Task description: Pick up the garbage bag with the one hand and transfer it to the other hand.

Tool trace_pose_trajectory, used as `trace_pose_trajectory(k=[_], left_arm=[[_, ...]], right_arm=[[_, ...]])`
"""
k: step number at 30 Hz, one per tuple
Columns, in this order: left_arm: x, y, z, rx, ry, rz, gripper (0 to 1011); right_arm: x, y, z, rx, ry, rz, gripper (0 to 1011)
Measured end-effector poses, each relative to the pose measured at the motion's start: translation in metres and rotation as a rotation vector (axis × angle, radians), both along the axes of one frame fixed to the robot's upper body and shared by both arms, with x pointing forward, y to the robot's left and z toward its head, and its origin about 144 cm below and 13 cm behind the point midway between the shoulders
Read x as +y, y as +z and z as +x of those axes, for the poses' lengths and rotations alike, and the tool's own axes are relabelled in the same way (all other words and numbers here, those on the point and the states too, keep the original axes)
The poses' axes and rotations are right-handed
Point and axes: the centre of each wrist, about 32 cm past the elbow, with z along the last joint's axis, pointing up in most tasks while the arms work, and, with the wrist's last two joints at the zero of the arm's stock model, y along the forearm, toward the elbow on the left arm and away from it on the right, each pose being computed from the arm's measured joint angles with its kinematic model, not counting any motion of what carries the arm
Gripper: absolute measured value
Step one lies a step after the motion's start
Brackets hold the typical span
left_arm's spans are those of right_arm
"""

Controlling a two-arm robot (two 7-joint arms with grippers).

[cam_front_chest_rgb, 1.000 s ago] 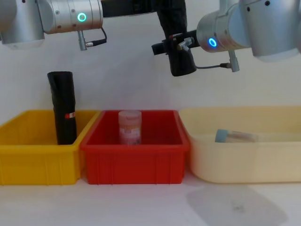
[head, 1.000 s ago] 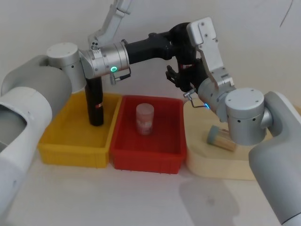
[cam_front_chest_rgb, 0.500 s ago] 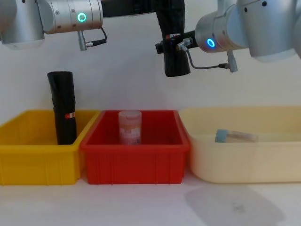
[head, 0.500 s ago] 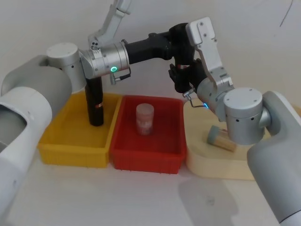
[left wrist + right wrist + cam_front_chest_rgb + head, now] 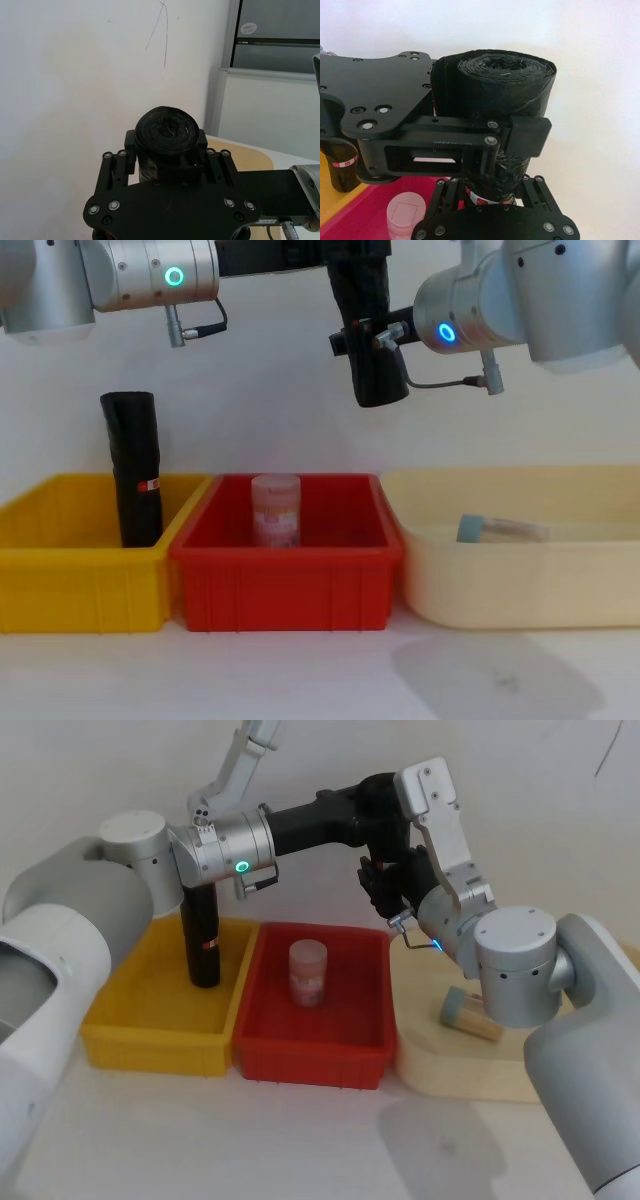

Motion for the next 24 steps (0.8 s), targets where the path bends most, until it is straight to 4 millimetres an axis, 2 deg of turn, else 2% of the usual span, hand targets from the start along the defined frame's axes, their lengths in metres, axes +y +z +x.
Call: trace_pose_trajectory(k=[3,4,11,14,20,24], left_arm=[[0.000,0.000,0.000,0.000,0.000,0.000,732],[0.000,0.000,0.000,0.000,0.000,0.000,732],[0.000,0.000,0.000,0.000,0.000,0.000,951],[0.000,0.000,0.000,0.000,0.000,0.000,1001],[0.000,0.000,0.000,0.000,0.000,0.000,1001],[0.000,0.000,0.000,0.000,0.000,0.000,1001]], right_arm=[[0.000,0.000,0.000,0.000,0.000,0.000,502],[0.000,0.000,0.000,0.000,0.000,0.000,502],[-0.001,0.001,0.001,-0.001,-0.003,0.005,502],[-0.002,0.002,0.001,-0.003,-0.007,0.010,502],[-0.008,0.005,0.003,-0.014,-0.040,0.027,502],[-0.019,0.009,0.006,-0.022,-0.079,0.040,502]])
